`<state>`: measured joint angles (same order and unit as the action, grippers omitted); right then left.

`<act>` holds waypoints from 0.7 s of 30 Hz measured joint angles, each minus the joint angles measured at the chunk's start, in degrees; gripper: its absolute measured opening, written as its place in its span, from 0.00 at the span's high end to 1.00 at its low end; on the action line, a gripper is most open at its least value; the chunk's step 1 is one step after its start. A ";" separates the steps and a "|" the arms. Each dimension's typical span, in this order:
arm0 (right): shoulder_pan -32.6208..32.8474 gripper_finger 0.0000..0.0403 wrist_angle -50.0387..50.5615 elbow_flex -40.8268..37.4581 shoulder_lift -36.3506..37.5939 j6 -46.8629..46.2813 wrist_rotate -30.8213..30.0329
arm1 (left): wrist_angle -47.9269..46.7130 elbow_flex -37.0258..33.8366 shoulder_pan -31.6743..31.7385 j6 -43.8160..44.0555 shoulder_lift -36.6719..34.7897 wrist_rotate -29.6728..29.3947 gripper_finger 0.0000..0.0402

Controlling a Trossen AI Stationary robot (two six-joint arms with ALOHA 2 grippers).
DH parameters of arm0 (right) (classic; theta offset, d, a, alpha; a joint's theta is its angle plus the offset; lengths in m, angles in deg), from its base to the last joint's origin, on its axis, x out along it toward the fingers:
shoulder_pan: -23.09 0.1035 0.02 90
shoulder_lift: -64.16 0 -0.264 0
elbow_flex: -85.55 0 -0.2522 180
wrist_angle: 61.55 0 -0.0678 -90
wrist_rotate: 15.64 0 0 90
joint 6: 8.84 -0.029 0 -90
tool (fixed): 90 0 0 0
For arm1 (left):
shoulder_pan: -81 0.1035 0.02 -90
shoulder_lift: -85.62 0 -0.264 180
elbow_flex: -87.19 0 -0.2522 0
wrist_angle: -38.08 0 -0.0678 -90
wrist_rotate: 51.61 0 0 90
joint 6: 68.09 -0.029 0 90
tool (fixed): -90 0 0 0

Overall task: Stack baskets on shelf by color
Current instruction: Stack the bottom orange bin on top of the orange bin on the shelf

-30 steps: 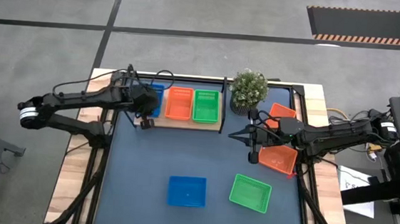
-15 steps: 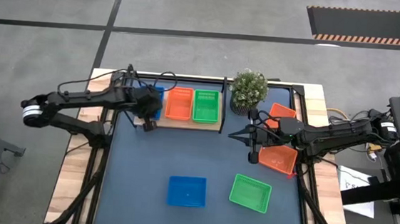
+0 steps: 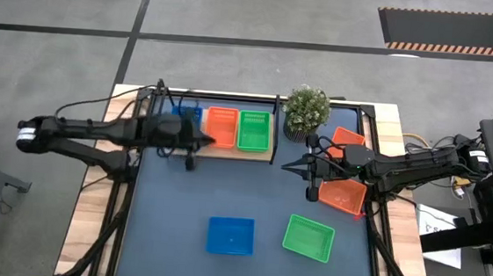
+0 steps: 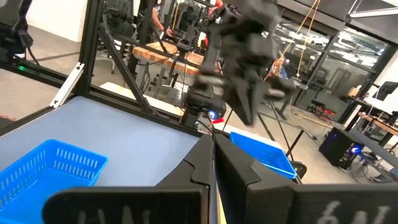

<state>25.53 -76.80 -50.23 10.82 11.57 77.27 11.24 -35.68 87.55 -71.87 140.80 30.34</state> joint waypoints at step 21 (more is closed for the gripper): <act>8.37 0.98 7.68 5.00 -1.90 -0.95 -1.02 | 36.58 -7.04 -23.14 -10.36 4.70 -6.15 0.99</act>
<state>33.90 -69.12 -45.23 8.92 10.63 76.25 47.82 -42.72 64.40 -82.23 145.49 24.19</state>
